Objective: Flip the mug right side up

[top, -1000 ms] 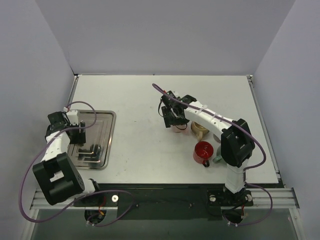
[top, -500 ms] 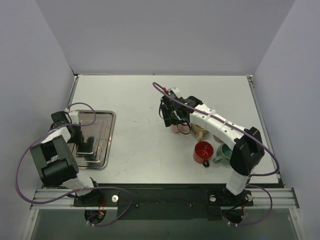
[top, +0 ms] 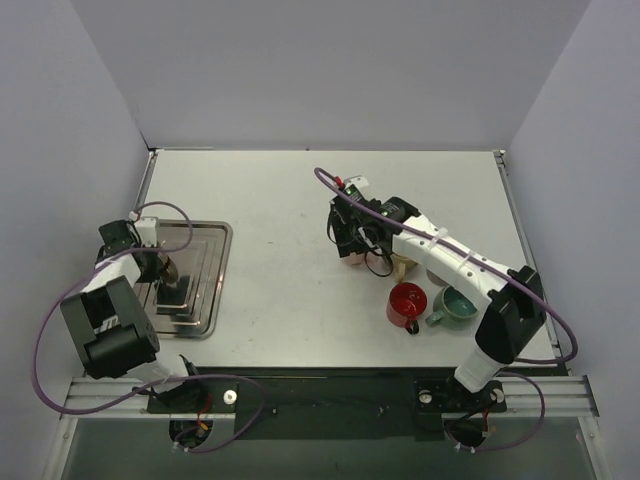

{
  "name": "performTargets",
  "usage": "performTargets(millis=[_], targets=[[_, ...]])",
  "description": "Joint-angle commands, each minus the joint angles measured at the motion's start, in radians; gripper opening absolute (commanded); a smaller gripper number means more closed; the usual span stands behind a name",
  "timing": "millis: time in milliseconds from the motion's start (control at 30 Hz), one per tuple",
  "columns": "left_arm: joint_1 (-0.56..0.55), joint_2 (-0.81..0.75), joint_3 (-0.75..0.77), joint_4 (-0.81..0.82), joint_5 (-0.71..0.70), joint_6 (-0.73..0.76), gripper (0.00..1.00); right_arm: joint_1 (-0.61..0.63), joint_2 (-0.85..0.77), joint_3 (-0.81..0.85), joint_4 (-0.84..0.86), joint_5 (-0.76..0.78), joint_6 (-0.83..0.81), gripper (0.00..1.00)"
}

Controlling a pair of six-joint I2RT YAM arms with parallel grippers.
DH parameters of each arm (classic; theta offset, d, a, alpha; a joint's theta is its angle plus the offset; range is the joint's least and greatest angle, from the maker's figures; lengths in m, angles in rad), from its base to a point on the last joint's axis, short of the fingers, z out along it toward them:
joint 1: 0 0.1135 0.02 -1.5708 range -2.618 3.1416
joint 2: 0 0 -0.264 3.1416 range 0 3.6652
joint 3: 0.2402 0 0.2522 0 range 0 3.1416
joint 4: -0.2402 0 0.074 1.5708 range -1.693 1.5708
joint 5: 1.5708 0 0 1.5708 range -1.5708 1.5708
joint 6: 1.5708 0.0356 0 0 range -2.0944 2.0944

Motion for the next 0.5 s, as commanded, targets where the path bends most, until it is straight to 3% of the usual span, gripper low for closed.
performTargets(millis=[0, 233, 400, 467], targets=[[0.007, -0.167, 0.067, -0.074, 0.199, 0.022, 0.00, 0.029, -0.109, -0.025, -0.050, 0.080, -0.017, 0.60], [-0.039, -0.325, 0.199, -0.357, 0.574, 0.016, 0.00, 0.115, -0.299, -0.091, 0.021, 0.175, -0.030, 0.60], [-0.194, -0.419, 0.354, -0.528, 0.761, -0.037, 0.00, 0.232, -0.428, -0.154, 0.193, 0.129, -0.038, 0.61], [-0.269, -0.448, 0.420, -0.553, 0.812, -0.105, 0.00, 0.266, -0.488, -0.206, 0.346, 0.073, -0.021, 0.64]])
